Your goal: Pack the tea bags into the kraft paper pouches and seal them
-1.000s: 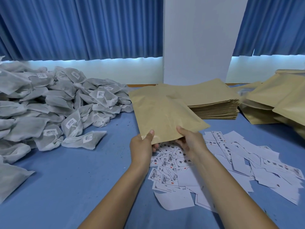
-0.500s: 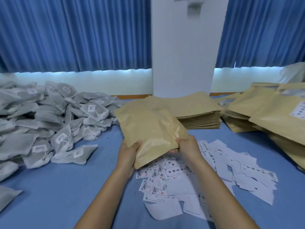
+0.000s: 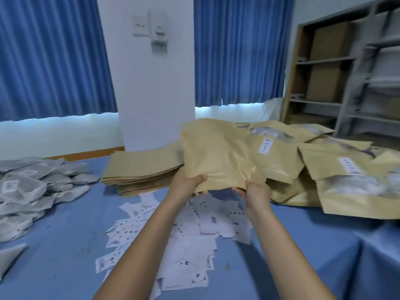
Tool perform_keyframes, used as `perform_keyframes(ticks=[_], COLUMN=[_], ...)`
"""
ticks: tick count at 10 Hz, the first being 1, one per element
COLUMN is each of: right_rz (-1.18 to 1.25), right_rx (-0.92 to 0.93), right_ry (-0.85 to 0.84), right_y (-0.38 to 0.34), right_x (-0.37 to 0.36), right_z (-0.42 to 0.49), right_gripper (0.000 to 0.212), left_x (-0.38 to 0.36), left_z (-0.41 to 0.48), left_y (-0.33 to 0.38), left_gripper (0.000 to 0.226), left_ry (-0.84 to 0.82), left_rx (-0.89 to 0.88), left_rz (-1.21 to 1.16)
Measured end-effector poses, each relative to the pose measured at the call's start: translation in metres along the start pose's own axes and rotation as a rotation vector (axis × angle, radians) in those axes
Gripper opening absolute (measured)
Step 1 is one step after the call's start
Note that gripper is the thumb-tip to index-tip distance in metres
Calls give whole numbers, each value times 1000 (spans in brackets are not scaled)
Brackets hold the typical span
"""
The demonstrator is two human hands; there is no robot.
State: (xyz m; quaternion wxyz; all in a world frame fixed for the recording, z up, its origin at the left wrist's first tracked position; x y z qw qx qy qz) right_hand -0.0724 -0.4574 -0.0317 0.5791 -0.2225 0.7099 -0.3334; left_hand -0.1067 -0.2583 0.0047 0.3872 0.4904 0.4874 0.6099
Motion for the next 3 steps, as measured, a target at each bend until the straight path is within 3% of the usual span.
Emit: perform_keyframes(ticks=[1, 2, 3], right_rz=[185, 478, 550], right_rx=[47, 99, -22], right_ry=[67, 21, -30], right_y=[-47, -105, -128], right_x=[17, 3, -5], right_z=[26, 69, 90], right_gripper=[19, 24, 46], left_x=[-55, -110, -149], left_z=[23, 46, 42], left_y=[42, 95, 104], left_gripper=[25, 54, 69], left_ry=[-67, -243, -342], left_rx=[-60, -108, -51], left_rz=[-111, -393, -290])
Point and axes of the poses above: each hand's wrist, its own z-axis towards the middle knuckle, its own x-axis out of the back of the hand, y = z × x, the point moved 8 cm from there along z, towards the middle knuckle, and after that the axes turned 15 degrees about z, right-handed, at the moved point
